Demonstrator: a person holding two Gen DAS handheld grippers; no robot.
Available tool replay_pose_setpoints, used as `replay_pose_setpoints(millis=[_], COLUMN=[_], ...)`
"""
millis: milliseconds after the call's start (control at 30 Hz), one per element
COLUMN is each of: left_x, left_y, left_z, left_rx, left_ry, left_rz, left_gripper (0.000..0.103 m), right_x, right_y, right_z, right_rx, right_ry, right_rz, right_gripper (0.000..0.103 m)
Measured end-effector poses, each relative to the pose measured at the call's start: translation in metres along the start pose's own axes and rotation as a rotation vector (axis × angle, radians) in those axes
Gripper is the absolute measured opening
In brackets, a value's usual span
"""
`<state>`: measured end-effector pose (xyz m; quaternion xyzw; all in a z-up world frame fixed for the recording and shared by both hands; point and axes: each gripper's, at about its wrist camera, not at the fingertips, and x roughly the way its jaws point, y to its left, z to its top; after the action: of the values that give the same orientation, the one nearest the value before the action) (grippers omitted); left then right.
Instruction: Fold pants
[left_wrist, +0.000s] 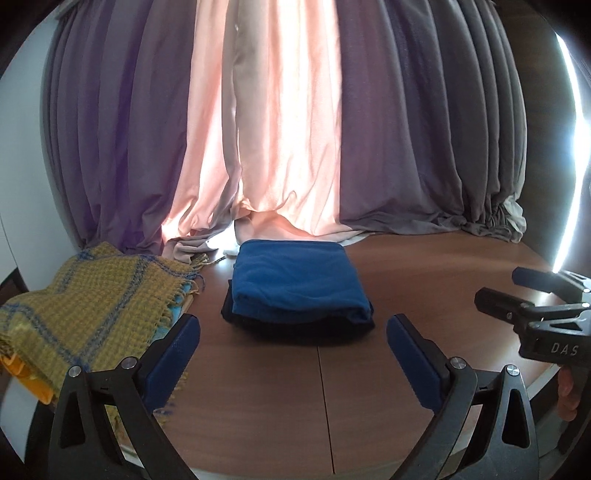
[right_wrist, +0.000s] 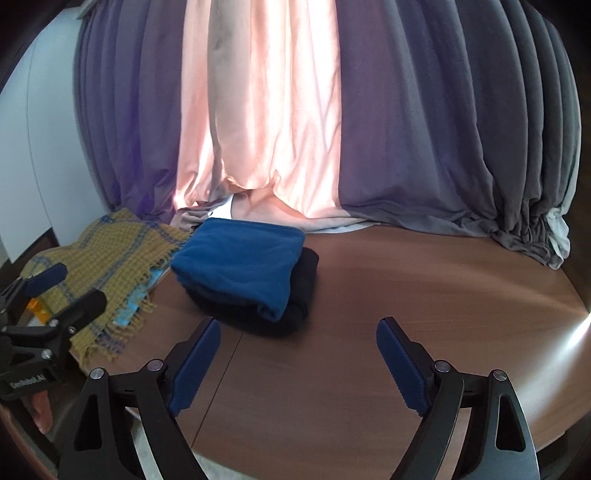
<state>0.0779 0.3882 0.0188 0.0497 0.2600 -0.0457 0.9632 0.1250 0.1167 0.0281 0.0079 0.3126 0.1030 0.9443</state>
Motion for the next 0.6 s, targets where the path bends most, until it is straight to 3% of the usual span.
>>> replay_pose_setpoints(millis=[333,600], left_x=[-0.043,-0.054], left_y=[-0.021,-0.030], left_z=[-0.018,-0.027], left_rx=[-0.007,-0.024], left_ry=[-0.016,-0.011], left_rz=[0.013,0.009], left_gripper=[0.103,0.103], right_x=[-0.049,-0.072], right_y=[-0.007,-0.007], right_z=[-0.030,-0.041], right_rx=[0.020,0.006], right_ry=[-0.019,-0.033], right_rz=[0.011,0.008], right_gripper=[0.087,0.087])
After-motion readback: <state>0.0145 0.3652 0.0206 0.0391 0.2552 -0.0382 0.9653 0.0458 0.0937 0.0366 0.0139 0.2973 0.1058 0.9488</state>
